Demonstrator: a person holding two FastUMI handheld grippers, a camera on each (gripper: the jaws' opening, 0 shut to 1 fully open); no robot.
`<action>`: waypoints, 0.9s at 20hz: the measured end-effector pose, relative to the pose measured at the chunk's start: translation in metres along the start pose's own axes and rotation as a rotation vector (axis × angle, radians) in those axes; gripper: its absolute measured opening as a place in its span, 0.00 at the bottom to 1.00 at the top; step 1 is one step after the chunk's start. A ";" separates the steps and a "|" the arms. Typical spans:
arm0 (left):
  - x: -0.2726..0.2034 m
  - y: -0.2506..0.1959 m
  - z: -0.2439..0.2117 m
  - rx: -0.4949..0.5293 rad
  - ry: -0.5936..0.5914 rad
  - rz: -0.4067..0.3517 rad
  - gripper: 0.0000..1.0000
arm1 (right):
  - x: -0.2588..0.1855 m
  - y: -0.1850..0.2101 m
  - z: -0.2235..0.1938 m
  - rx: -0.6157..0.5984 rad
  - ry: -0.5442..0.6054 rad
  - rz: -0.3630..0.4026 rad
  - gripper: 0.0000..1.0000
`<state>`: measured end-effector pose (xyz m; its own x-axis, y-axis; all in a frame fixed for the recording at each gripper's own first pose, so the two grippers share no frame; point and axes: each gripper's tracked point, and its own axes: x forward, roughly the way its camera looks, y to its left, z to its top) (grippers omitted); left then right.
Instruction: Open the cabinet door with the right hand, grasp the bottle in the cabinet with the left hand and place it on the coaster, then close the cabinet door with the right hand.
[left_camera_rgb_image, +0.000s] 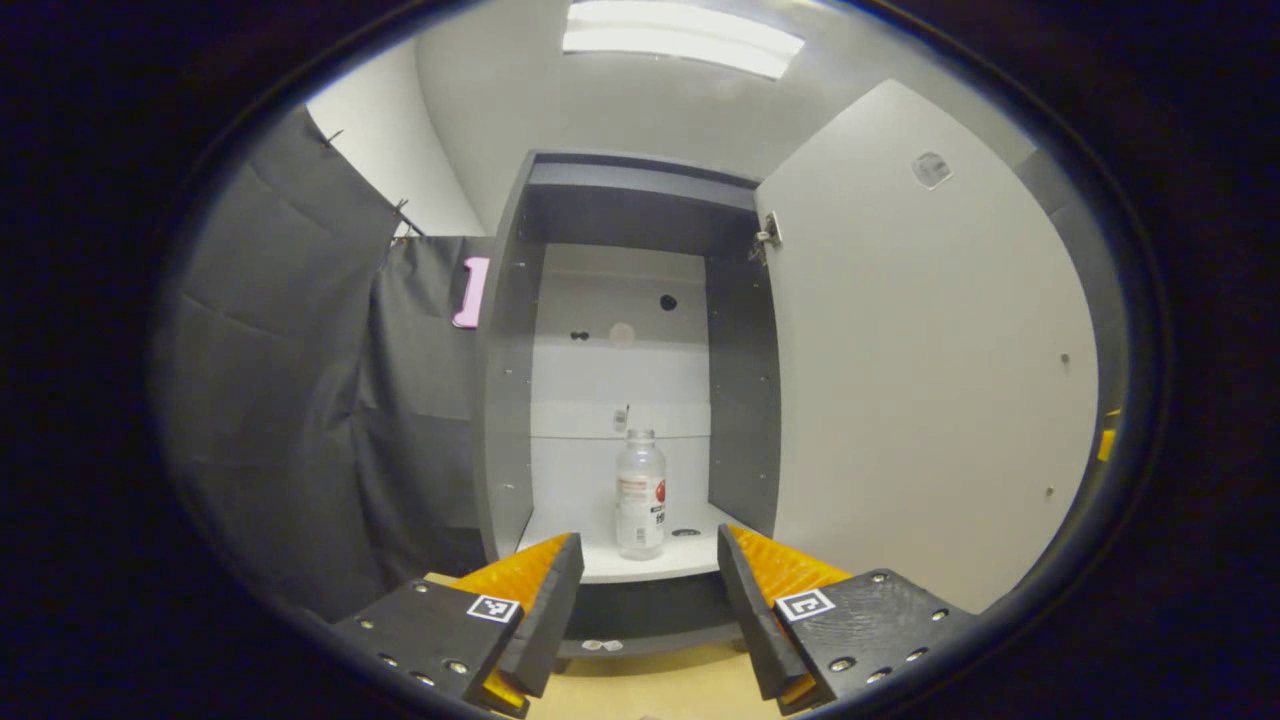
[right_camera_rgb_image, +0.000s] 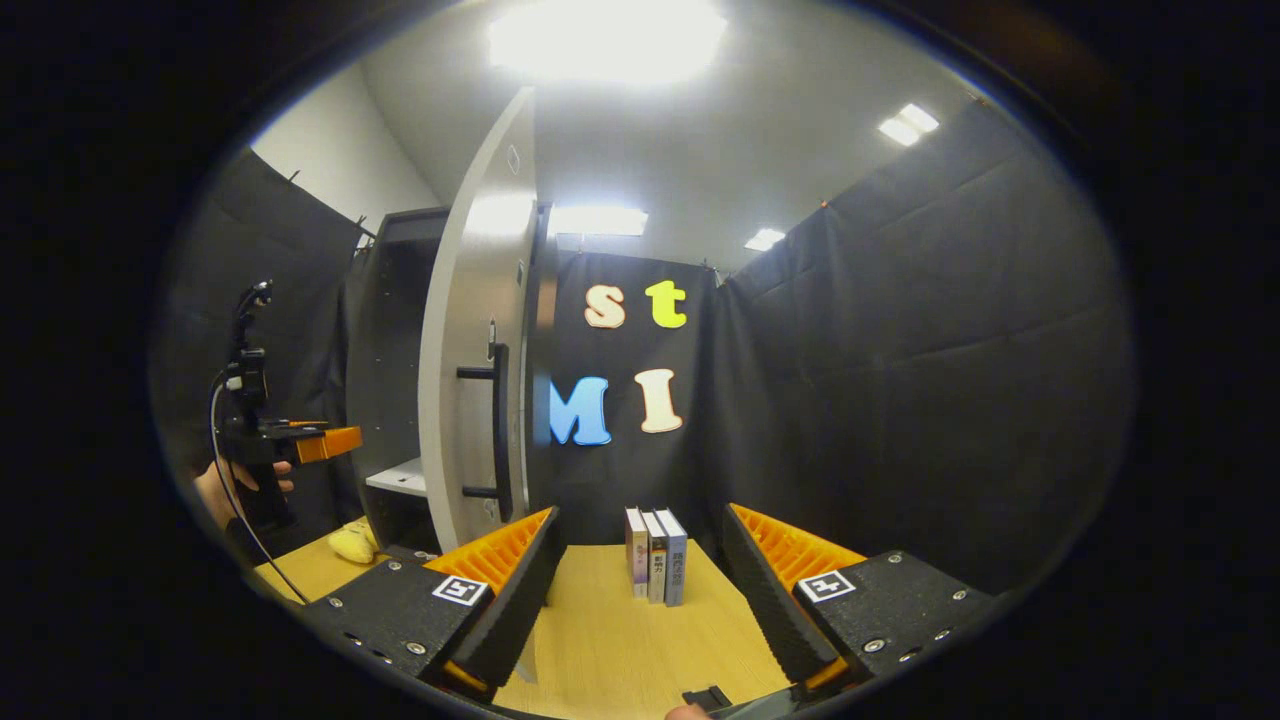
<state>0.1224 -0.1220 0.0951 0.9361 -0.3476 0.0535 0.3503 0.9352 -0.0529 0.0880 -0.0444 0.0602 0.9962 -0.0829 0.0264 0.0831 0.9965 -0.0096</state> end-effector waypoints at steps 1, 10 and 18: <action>0.011 0.001 -0.002 -0.004 0.002 -0.012 0.77 | -0.001 -0.004 -0.001 -0.001 0.005 -0.025 0.96; 0.116 0.013 -0.032 -0.014 0.016 -0.058 0.77 | 0.009 -0.019 -0.013 0.017 0.047 -0.187 0.96; 0.183 0.008 -0.069 0.022 0.058 -0.084 0.77 | 0.020 -0.020 -0.025 0.006 0.090 -0.274 0.96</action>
<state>0.2982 -0.1827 0.0361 0.9041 -0.4273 -0.0008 0.4271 0.9037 -0.0292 0.1066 -0.0663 0.0354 0.9348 -0.3498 -0.0615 0.3500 0.9367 -0.0083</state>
